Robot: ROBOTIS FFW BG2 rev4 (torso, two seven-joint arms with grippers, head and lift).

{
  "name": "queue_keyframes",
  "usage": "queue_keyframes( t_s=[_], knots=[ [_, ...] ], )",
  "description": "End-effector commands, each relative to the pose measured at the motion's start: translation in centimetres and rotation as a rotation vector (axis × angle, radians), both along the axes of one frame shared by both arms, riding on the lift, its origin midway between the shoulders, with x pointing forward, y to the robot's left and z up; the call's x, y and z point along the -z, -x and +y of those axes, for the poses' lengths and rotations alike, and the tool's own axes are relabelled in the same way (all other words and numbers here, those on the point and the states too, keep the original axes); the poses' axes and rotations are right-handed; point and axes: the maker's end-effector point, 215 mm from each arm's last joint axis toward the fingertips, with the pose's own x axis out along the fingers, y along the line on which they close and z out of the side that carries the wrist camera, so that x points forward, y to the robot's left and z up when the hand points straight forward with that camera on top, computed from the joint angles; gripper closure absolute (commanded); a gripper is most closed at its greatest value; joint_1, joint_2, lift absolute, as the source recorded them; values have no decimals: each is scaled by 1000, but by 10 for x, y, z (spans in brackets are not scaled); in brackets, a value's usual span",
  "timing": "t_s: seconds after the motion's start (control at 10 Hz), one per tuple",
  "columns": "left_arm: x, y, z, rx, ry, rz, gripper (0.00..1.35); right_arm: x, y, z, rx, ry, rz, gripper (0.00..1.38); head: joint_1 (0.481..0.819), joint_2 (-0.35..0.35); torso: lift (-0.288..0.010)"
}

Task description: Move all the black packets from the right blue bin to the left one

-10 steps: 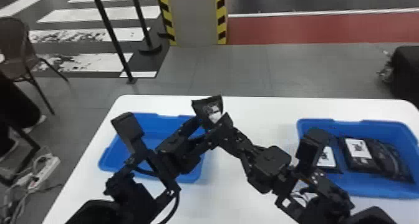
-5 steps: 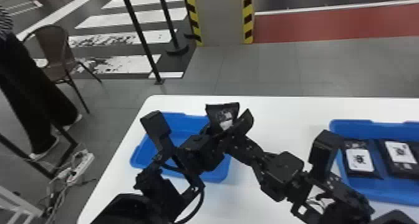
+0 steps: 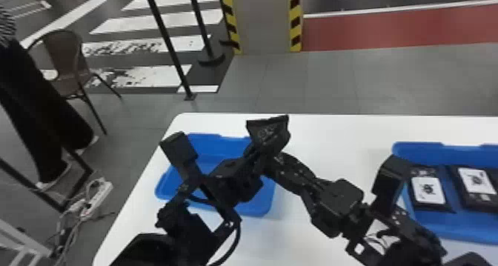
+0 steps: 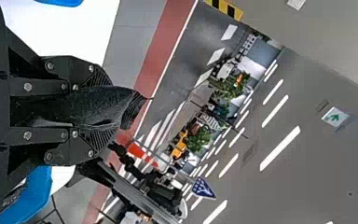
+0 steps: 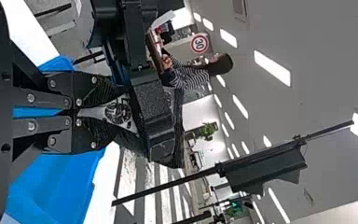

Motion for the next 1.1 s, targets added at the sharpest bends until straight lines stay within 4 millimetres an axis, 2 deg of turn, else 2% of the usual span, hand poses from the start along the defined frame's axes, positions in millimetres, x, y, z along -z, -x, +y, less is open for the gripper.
queue_keyframes(
  t_s=[0.0, 0.1, 0.2, 0.3, 0.5, 0.6, 0.7, 0.8, 0.9, 1.0],
  knots=[
    [-5, -2, 5, -25, 3, -19, 1223, -6, -12, -15, 44, -21, -20, 826, 695, 269, -110],
    [-14, -13, 24, -106, -22, -65, 1223, -10, -22, -29, 74, -17, -48, 383, 695, 266, -110],
    [-9, -30, 54, -208, -52, -112, 1223, -12, -27, -43, 102, -15, -63, 101, 695, 258, -110],
    [7, -42, 86, -303, -126, -133, 1223, -6, -27, -56, 134, -11, -57, 113, 695, 259, -110],
    [42, -54, 150, -469, -393, -153, 1223, 1, -31, -88, 207, 8, -51, 150, 695, 289, -110],
    [55, -57, 174, -542, -502, -198, 1222, 1, -34, -99, 229, 17, -56, 150, 695, 299, -110],
    [80, -56, 180, -552, -525, -153, 924, 0, -37, -109, 248, 29, -63, 150, 695, 317, -110],
    [79, -52, 179, -554, -536, -164, 361, -1, -41, -125, 283, 51, -76, 150, 695, 320, -110],
    [65, -49, 177, -562, -551, -216, -2, 1, -45, -145, 331, 92, -77, 148, 695, 307, -110],
    [50, -45, 178, -587, -542, -266, 51, 8, -49, -170, 393, 161, -49, 147, 695, 296, -110]
  ],
)
